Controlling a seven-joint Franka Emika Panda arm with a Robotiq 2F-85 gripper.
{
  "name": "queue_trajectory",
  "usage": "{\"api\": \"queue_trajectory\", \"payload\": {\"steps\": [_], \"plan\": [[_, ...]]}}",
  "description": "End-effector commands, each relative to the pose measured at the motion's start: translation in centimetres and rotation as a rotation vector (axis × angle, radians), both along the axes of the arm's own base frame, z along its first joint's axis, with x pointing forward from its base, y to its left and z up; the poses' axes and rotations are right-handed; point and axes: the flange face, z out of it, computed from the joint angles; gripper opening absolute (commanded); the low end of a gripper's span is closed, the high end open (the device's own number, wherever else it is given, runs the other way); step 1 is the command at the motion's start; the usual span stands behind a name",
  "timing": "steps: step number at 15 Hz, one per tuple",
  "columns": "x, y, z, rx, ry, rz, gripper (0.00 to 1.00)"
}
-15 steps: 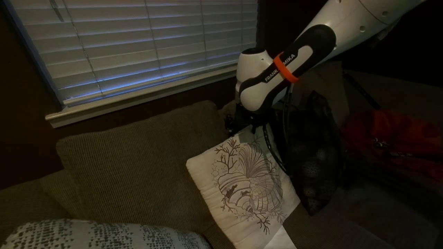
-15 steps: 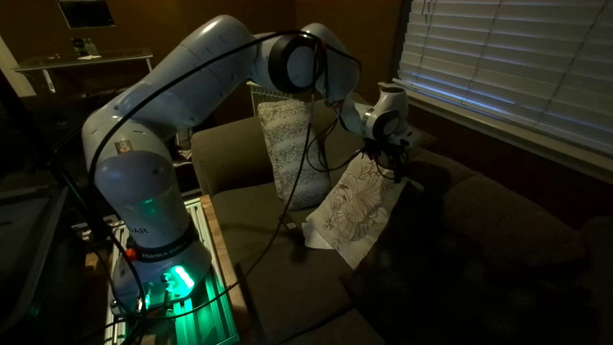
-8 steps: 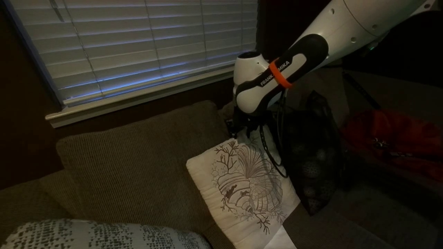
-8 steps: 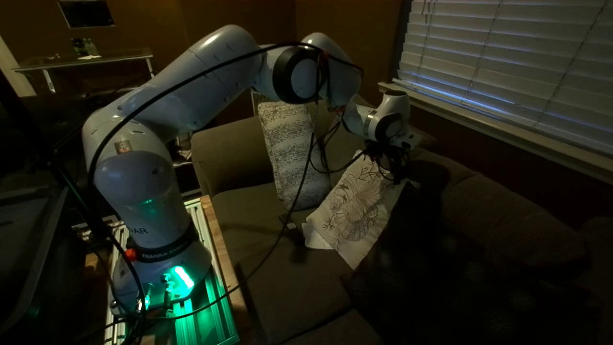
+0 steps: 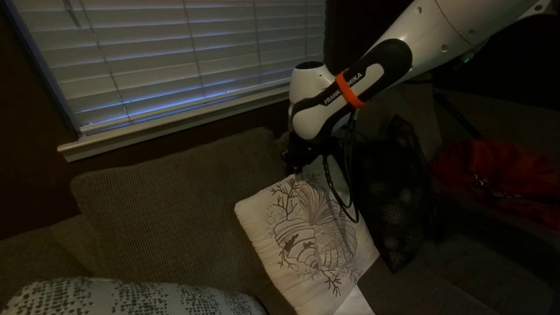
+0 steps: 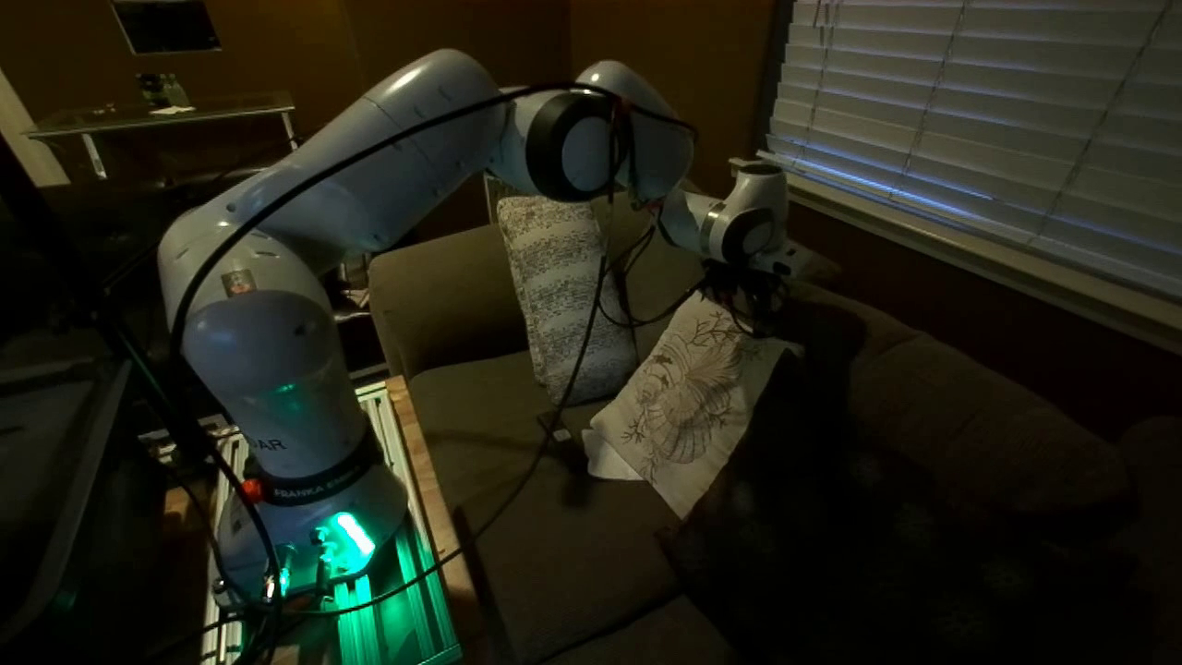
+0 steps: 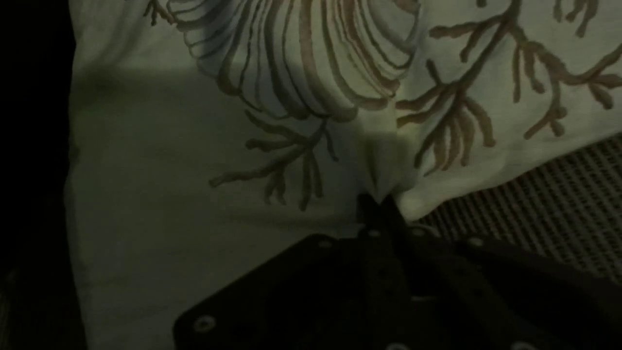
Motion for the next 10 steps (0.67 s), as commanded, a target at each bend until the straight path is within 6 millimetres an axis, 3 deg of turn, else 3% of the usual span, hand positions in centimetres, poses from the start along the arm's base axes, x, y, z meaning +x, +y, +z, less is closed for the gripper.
{"api": "queue_trajectory", "payload": {"steps": [1, 6, 10], "plan": [[0.2, 2.7, 2.7, -0.034, -0.027, 0.097, 0.01], [-0.6, 5.9, 5.9, -0.024, -0.078, 0.151, 0.01], [-1.3, 6.7, 8.2, 0.030, -0.105, 0.057, 0.01]]}}
